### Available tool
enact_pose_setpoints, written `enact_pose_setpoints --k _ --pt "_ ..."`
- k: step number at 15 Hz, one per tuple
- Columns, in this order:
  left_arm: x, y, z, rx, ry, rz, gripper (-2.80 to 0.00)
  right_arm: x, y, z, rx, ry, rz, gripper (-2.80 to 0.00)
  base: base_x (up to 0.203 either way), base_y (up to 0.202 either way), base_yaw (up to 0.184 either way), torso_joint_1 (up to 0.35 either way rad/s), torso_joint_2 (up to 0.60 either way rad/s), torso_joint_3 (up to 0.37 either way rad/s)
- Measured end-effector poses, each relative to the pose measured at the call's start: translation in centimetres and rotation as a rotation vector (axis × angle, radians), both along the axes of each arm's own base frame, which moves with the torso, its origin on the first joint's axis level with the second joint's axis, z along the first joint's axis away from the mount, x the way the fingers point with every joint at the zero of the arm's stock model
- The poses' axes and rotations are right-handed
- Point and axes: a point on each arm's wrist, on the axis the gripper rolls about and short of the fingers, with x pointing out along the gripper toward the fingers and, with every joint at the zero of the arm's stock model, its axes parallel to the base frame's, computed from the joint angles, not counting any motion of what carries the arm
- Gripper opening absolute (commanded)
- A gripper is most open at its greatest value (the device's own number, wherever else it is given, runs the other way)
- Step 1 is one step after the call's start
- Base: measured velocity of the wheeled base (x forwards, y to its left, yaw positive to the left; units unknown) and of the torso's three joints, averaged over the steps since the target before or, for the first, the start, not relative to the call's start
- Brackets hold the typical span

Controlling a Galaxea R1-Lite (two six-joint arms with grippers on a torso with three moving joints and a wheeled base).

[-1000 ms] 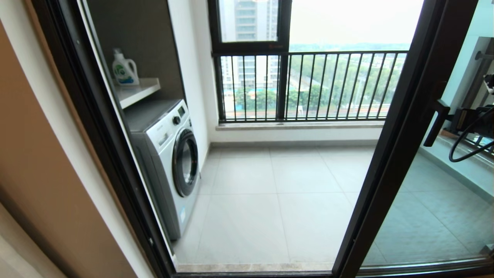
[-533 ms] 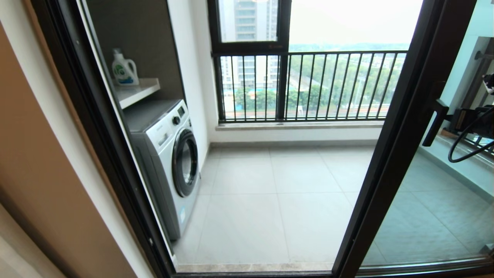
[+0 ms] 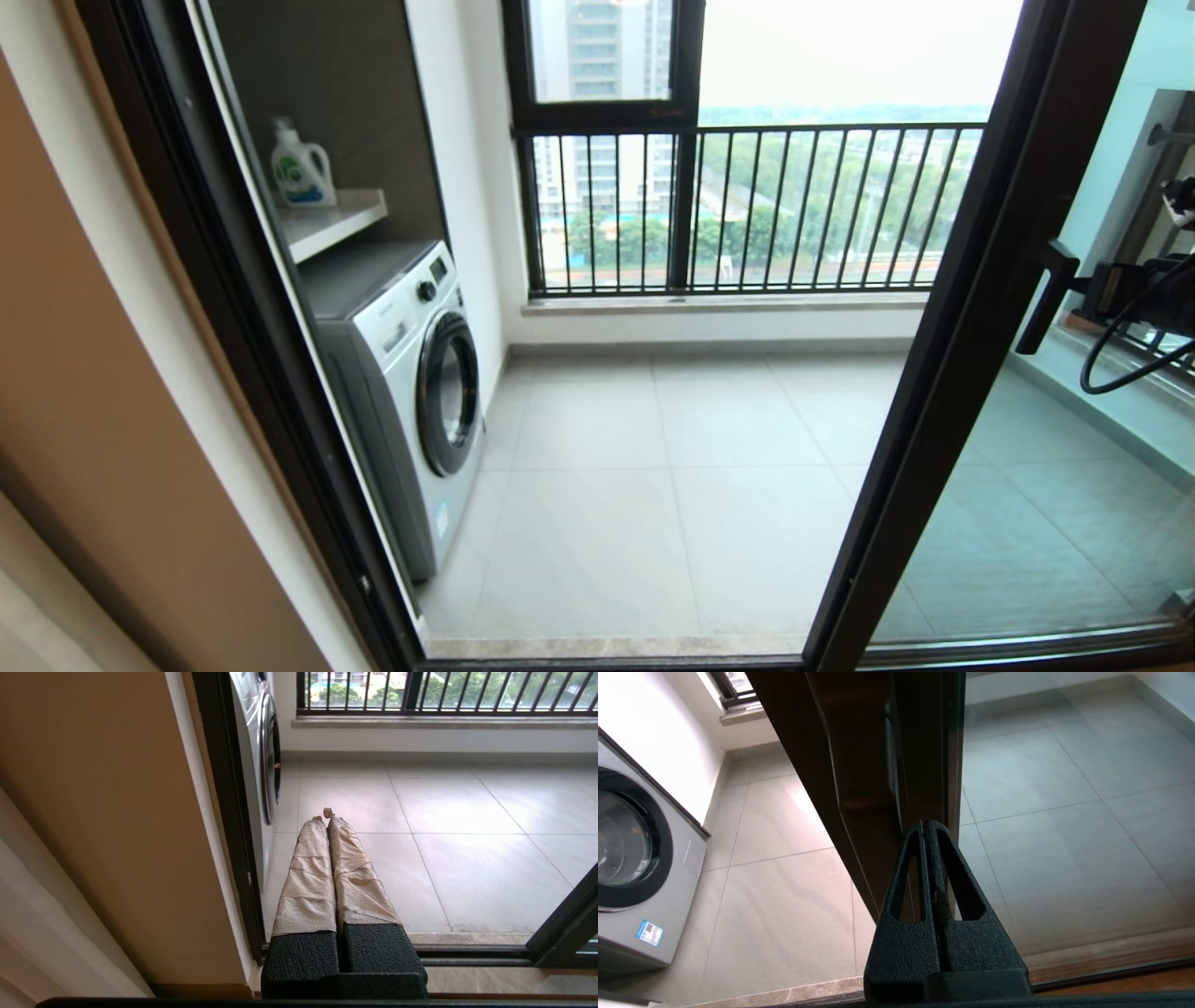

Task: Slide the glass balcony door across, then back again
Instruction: Close the slid door

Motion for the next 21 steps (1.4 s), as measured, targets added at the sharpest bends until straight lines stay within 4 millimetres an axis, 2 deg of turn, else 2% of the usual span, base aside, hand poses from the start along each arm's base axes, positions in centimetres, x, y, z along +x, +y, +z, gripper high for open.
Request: enact_pose_setpoints --k 7,21 --pt "0.0 0.0 0.0 0.0 0.0 0.0 -2.8 0.0 0.7 -0.2 -0.004 -0.015 0.02 -2.8 0.0 0.0 0.0 0.0 0.0 0.0" --pt "0.0 0.0 0.0 0.0 0.0 0.0 -2.8 -1.5 5.5 -0.2 -0.011 -0.014 0.133 -2.8 0.0 0.0 0.0 0.0 0.0 0.0"
